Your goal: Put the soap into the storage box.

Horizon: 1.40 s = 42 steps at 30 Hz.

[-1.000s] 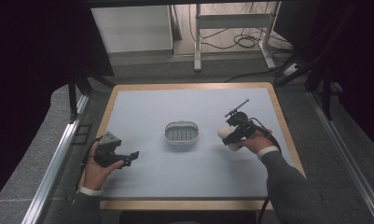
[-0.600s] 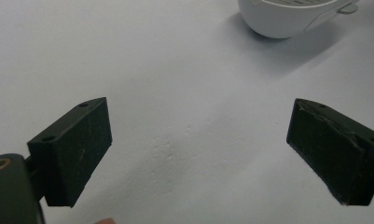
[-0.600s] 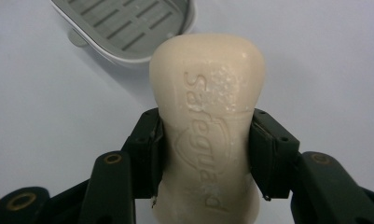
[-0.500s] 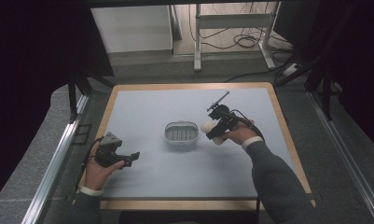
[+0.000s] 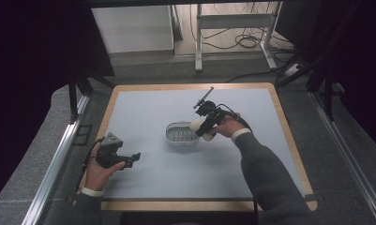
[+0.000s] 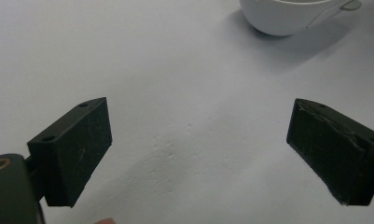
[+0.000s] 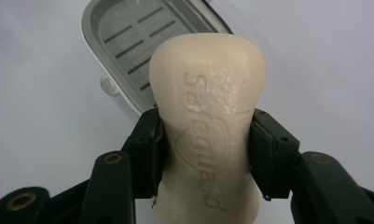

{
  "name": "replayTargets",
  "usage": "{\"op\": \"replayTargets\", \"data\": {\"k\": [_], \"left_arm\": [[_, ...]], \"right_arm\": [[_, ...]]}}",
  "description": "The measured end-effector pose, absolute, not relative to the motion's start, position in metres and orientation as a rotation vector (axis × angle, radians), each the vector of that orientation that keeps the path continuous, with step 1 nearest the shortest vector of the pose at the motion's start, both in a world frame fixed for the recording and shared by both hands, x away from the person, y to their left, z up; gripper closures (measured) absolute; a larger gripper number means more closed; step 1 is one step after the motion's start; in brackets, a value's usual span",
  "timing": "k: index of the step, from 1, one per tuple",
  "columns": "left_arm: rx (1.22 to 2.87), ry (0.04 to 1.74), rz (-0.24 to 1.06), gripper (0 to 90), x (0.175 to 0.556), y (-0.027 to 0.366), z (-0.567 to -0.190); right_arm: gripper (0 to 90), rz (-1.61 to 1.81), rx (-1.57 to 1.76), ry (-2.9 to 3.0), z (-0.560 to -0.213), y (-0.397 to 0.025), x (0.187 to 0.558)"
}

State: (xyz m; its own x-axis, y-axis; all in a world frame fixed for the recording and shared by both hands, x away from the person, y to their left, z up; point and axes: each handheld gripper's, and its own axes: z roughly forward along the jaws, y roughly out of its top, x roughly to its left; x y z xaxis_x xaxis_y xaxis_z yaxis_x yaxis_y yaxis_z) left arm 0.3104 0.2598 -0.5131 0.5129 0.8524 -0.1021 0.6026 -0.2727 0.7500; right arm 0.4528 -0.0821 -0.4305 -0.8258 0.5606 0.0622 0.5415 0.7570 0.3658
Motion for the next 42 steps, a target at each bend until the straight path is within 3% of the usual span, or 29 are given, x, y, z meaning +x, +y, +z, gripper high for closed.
{"op": "replayTargets", "data": {"k": [16, 42], "left_arm": [[1.992, 1.188, 0.415, 7.1, 0.310, 0.261, -0.513], [2.004, 1.189, 0.409, 7.0, 0.311, 0.260, -0.516]], "right_arm": [[49.3, 0.530, 0.698, 2.984, -0.439, -0.042, 0.466], [49.2, 0.477, 0.467, 3.038, -0.453, -0.019, 0.469]]}}
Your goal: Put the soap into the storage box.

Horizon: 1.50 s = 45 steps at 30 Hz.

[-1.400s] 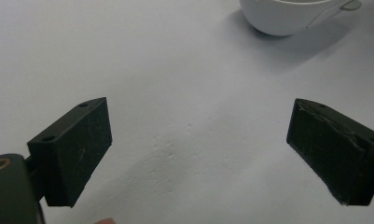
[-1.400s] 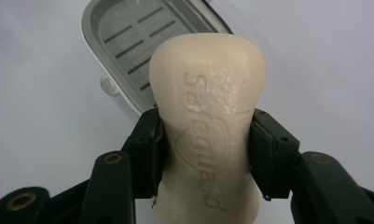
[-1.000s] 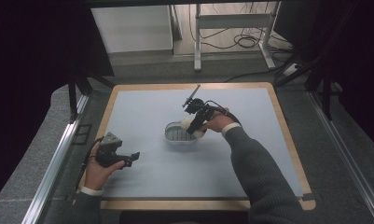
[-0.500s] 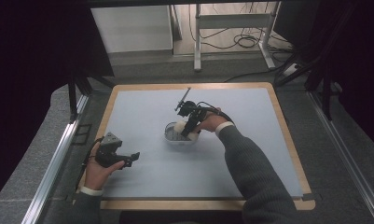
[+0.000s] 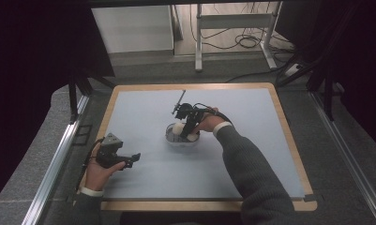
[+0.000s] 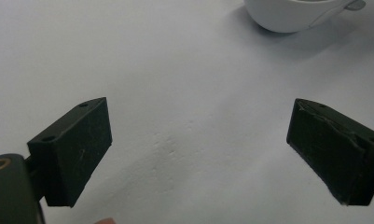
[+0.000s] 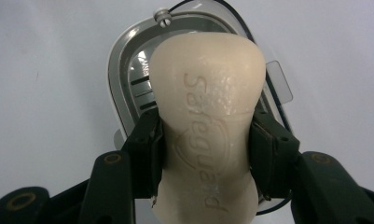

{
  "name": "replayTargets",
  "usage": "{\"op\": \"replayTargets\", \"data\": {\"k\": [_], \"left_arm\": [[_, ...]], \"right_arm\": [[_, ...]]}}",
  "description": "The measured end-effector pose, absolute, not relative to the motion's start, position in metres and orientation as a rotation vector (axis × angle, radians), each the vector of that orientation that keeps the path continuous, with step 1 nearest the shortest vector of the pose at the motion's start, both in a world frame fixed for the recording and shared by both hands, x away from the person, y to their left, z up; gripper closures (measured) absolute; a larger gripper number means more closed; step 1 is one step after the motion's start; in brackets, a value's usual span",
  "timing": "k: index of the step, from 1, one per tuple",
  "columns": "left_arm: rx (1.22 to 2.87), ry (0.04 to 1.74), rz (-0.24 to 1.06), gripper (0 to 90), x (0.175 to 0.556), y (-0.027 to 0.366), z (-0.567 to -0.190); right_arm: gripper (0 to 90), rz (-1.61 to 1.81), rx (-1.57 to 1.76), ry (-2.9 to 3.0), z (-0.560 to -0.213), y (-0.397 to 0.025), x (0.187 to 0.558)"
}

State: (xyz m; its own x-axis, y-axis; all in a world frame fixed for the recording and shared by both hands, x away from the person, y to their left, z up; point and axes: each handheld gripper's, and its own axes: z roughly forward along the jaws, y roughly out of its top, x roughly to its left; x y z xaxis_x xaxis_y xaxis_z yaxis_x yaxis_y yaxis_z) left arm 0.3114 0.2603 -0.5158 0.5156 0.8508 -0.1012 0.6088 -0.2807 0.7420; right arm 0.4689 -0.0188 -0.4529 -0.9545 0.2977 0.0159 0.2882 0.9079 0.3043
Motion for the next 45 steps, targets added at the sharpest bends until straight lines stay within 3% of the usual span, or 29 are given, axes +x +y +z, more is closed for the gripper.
{"op": "replayTargets", "data": {"k": [19, 45], "left_arm": [[2.000, 1.186, 0.408, 7.1, 0.311, 0.261, -0.515], [2.001, 1.195, 0.405, 7.1, 0.312, 0.259, -0.515]], "right_arm": [[45.9, 0.534, 0.403, 3.006, -0.442, -0.021, 0.461], [40.1, 0.734, 0.477, 2.913, -0.419, -0.060, 0.444]]}}
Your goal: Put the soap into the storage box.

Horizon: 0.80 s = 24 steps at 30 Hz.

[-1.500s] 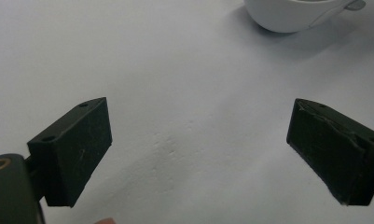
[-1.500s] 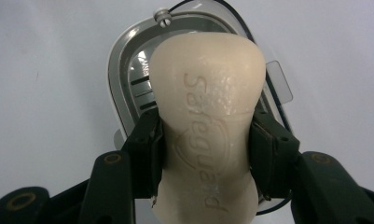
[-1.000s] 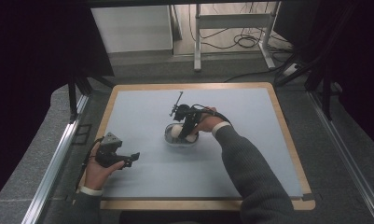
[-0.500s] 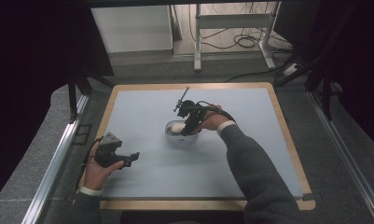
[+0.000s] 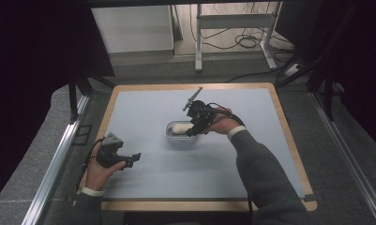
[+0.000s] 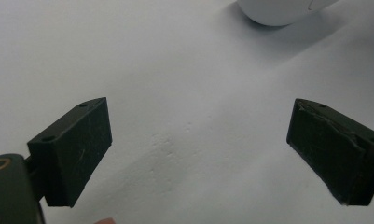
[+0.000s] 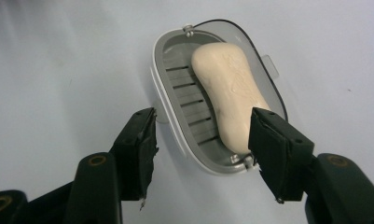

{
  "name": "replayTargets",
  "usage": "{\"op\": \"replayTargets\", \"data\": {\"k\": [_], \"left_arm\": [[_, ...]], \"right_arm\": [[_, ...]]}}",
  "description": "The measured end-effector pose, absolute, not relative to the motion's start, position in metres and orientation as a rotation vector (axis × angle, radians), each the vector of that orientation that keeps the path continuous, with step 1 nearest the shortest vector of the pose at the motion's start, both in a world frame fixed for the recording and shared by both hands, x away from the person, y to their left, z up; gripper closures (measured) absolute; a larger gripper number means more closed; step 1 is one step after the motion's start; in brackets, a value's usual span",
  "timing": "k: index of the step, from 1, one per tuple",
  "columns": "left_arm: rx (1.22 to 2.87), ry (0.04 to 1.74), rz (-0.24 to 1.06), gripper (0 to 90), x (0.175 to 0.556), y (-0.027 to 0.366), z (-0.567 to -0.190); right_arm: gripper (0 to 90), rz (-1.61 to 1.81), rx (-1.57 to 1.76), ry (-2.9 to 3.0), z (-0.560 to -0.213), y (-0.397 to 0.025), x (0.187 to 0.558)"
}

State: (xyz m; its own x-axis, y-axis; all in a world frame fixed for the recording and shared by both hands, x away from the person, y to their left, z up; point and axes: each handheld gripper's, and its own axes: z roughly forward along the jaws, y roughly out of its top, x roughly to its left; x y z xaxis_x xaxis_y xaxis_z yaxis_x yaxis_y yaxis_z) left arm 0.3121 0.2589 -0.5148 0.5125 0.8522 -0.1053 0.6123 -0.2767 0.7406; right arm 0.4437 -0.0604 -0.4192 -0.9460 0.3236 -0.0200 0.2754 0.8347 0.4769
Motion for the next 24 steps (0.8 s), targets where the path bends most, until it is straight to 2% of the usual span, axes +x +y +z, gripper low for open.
{"op": "replayTargets", "data": {"k": [7, 18, 24], "left_arm": [[1.997, 1.189, 0.416, 7.1, 0.312, 0.258, -0.511], [2.001, 1.190, 0.414, 7.1, 0.311, 0.259, -0.514], [1.998, 1.196, 0.415, 7.1, 0.310, 0.259, -0.515]], "right_arm": [[35.7, 0.785, 0.544, 2.853, -0.419, -0.079, 0.439], [34.6, 0.808, 0.621, 2.819, -0.423, -0.096, 0.439], [34.1, 0.894, 0.731, 2.736, -0.425, -0.119, 0.435]]}}
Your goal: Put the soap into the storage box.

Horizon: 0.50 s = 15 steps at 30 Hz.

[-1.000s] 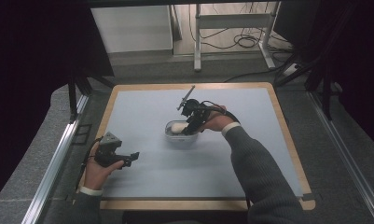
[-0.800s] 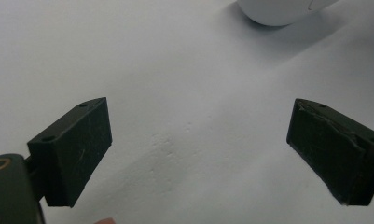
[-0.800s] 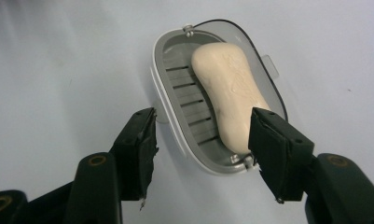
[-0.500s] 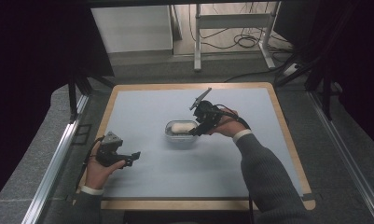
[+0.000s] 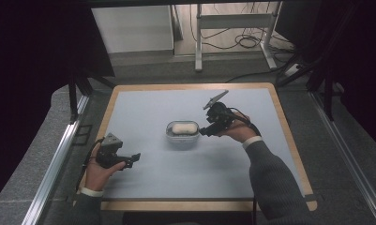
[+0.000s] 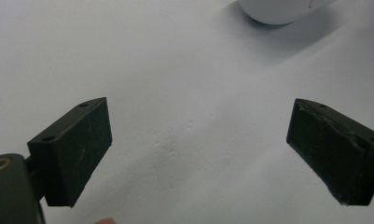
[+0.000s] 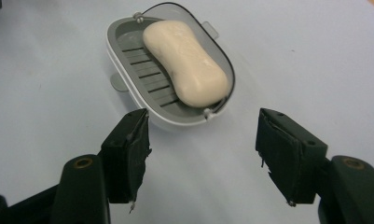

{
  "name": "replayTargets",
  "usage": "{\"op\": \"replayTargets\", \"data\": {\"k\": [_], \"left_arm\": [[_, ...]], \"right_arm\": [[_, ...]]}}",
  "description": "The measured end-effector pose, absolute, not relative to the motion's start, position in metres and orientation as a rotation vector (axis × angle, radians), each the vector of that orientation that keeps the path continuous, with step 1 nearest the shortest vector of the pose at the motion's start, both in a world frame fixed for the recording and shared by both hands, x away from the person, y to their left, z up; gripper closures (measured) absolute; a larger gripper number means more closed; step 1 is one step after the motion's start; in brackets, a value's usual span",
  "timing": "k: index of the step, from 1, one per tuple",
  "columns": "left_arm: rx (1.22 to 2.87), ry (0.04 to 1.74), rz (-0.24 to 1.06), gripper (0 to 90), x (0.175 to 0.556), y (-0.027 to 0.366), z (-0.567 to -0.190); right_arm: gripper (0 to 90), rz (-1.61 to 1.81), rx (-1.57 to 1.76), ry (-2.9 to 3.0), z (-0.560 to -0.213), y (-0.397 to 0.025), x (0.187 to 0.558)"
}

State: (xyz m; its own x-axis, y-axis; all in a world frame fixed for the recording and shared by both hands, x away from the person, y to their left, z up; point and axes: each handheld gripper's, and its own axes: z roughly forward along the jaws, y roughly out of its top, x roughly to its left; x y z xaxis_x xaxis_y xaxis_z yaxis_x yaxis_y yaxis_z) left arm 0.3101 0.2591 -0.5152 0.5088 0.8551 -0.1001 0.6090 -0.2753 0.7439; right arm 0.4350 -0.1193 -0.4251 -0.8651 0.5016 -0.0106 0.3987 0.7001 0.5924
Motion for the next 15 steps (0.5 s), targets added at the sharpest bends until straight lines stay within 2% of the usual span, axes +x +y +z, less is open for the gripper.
{"op": "replayTargets", "data": {"k": [15], "left_arm": [[2.003, 1.196, 0.415, 7.1, 0.309, 0.257, -0.516]], "right_arm": [[25.5, 1.039, 0.962, 2.478, -0.453, -0.195, 0.394]]}}
